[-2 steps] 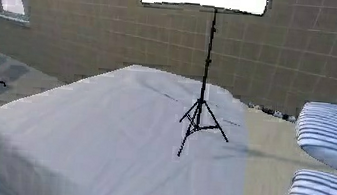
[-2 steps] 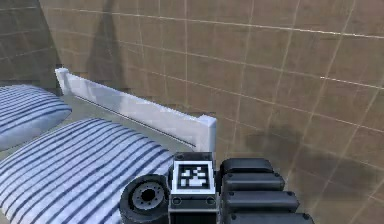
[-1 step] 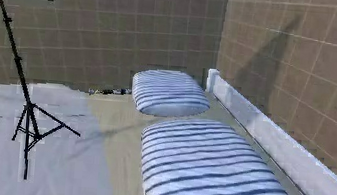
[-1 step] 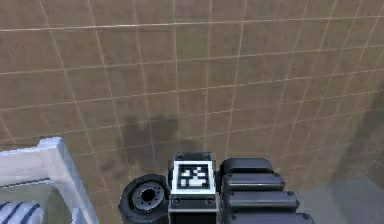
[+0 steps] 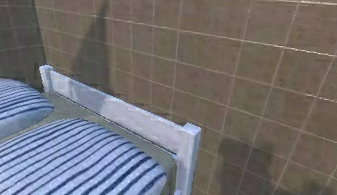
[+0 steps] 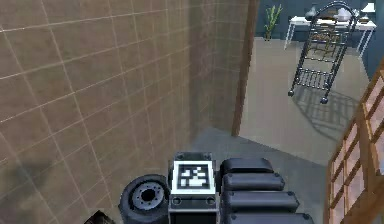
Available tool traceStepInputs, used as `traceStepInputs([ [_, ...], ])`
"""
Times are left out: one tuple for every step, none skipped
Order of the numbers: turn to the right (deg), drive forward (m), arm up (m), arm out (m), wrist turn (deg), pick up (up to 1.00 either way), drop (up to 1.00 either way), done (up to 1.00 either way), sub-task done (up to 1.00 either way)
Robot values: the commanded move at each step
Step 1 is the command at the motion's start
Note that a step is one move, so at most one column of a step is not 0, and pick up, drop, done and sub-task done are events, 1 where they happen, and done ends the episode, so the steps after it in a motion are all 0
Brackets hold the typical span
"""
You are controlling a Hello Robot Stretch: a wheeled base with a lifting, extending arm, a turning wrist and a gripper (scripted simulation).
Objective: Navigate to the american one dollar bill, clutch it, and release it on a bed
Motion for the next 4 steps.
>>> traceStepInputs([
  [3.0,0.0,0.0,0.0,0.0,0.0,0.0,0.0,0.0],
  [-45.0,0.0,0.0,0.0,0.0,0.0,0.0,0.0,0.0],
  [-45.0,0.0,0.0,0.0,0.0,0.0,0.0,0.0,0.0],
  [-45.0,0.0,0.0,0.0,0.0,0.0,0.0,0.0,0.0],
])
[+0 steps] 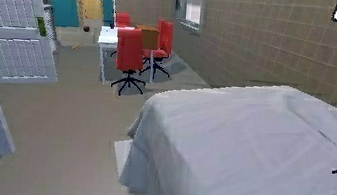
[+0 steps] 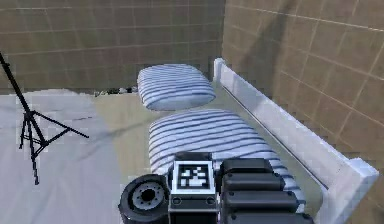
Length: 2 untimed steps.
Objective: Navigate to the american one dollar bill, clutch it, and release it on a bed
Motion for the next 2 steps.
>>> traceStepInputs([
  [-6.0,0.0,0.0,0.0,0.0,0.0,0.0,0.0,0.0],
  [45.0,0.0,0.0,0.0,0.0,0.0,0.0,0.0,0.0],
])
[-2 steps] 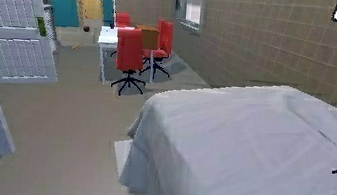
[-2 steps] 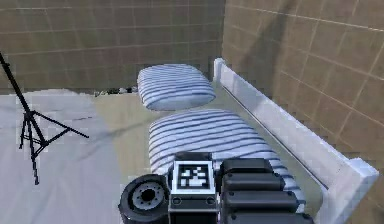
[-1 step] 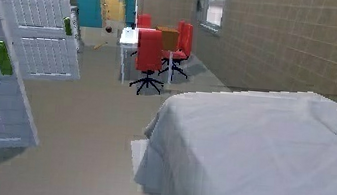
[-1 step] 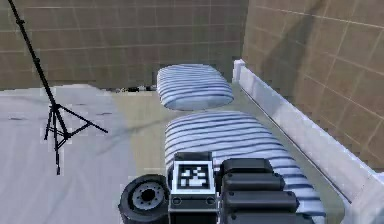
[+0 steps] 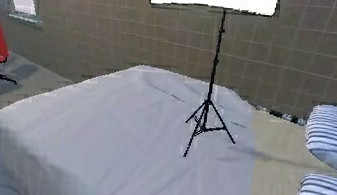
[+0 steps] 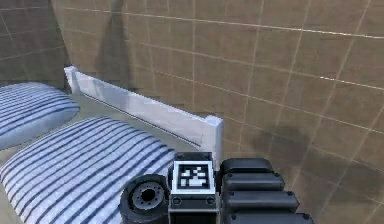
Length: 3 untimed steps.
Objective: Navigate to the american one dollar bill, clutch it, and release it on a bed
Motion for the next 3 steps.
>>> traceStepInputs([
  [45.0,0.0,0.0,0.0,0.0,0.0,0.0,0.0,0.0],
  [45.0,0.0,0.0,0.0,0.0,0.0,0.0,0.0,0.0],
  [9.0,0.0,0.0,0.0,0.0,0.0,0.0,0.0,0.0],
])
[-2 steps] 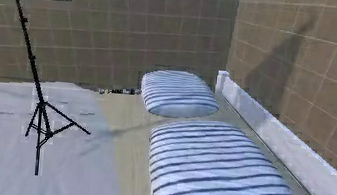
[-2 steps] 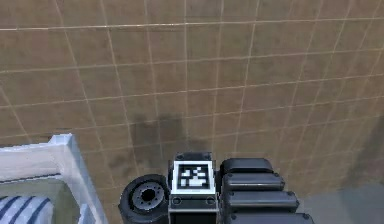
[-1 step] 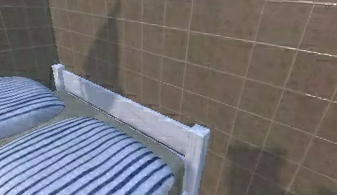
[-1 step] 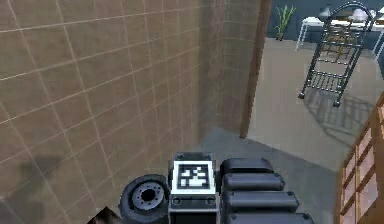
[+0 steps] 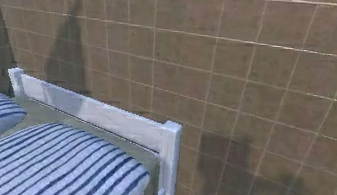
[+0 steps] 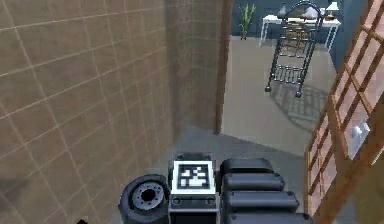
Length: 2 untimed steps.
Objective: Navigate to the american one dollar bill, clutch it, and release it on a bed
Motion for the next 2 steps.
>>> traceStepInputs([
  [-45.0,0.0,0.0,0.0,0.0,0.0,0.0,0.0,0.0],
  [-45.0,0.0,0.0,0.0,0.0,0.0,0.0,0.0,0.0],
])
